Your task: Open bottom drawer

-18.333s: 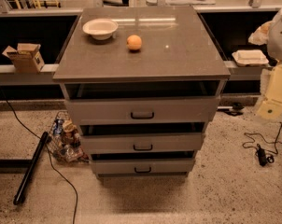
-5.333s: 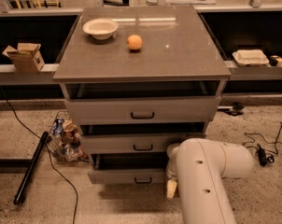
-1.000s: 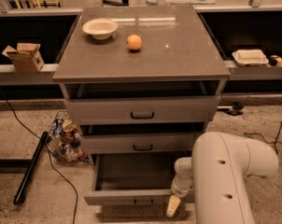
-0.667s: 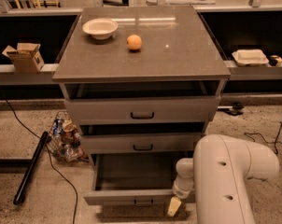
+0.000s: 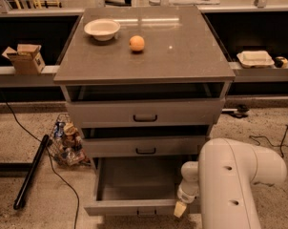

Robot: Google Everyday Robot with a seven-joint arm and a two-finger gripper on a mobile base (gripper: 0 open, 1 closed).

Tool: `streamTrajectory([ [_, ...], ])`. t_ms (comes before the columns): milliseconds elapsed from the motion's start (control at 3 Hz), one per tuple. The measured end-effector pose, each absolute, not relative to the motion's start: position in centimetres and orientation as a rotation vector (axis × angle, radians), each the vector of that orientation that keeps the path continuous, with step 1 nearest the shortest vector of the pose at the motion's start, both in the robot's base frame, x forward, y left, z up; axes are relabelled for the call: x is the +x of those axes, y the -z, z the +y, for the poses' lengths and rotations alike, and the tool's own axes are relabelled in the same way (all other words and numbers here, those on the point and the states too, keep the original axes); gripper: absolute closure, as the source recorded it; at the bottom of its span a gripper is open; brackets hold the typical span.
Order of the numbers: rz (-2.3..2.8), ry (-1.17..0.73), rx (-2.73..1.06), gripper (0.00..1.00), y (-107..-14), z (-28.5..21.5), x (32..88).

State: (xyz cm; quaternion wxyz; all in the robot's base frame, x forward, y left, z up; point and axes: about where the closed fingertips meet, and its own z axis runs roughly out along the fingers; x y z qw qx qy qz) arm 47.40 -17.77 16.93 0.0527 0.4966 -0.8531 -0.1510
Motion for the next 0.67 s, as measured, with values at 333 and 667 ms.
streamTrajectory([
  [333, -2.608, 0.444, 1.511, 0.15, -17.7, -17.7, 46.6],
  [667, -2.635, 0.428, 1.515, 0.00, -18.9, -17.7, 45.4],
])
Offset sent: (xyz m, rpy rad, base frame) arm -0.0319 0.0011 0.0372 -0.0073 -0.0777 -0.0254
